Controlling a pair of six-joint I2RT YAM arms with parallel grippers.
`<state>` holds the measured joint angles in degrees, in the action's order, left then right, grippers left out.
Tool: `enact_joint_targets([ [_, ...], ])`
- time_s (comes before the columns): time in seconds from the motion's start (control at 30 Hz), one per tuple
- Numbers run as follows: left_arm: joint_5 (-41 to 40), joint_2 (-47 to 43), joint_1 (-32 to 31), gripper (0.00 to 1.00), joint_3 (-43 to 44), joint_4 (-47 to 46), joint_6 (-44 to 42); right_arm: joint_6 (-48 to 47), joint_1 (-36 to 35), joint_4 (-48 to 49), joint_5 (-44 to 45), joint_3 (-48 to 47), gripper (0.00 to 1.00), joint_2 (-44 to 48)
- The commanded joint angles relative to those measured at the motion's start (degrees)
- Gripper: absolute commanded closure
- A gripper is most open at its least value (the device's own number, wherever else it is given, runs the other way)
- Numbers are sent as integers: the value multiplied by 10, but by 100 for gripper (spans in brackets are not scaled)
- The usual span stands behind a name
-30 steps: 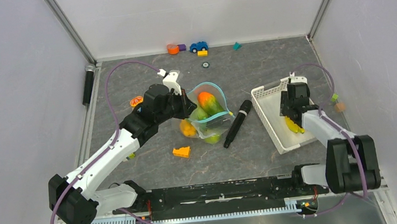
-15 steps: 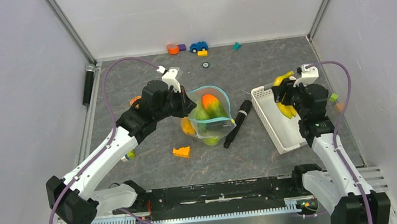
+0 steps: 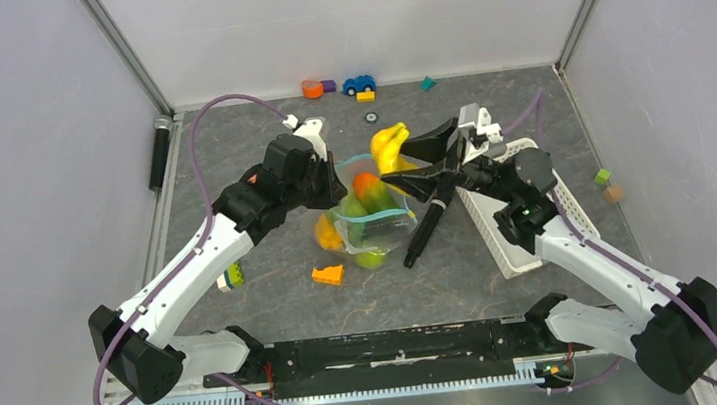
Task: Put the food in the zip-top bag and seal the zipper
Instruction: Place the fake fruit in the zipper food storage bag.
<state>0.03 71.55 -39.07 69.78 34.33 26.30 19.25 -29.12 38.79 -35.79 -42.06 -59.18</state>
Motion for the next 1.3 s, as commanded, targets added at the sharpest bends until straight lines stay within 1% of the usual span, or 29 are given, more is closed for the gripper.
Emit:
enact_joint_targets([
  [0.0,-3,5,-5,98,30,0,21,33,-56,151,-69,-40,100,-41],
  [0.03,12,5,-6,98,31,-1,22,38,-66,160,-68,-45,100,-54],
  [0.17,21,0,-7,98,29,-4,21,50,-92,217,-60,-49,100,-104],
  [0.23,33,-6,-7,98,24,-12,22,50,-99,228,-50,-56,100,-127],
  [0.37,50,-20,-8,98,15,-25,24,66,-111,254,-64,-80,100,-177],
  [0.53,62,-36,-8,98,4,-34,20,97,-114,294,-66,-65,100,-208],
  [0.7,72,-51,-8,98,-6,-47,14,119,-117,324,-52,-5,100,-207],
  [0.93,81,-64,-8,98,-19,-59,18,90,-117,306,-11,66,100,-179],
  [1.03,86,-65,-8,98,-22,-62,19,98,-116,306,-21,77,100,-177],
  [1.17,88,-63,-8,98,-22,-63,21,131,-116,338,-51,93,100,-175],
  [1.27,87,-63,-8,98,-21,-63,21,145,-116,333,-61,101,100,-171],
])
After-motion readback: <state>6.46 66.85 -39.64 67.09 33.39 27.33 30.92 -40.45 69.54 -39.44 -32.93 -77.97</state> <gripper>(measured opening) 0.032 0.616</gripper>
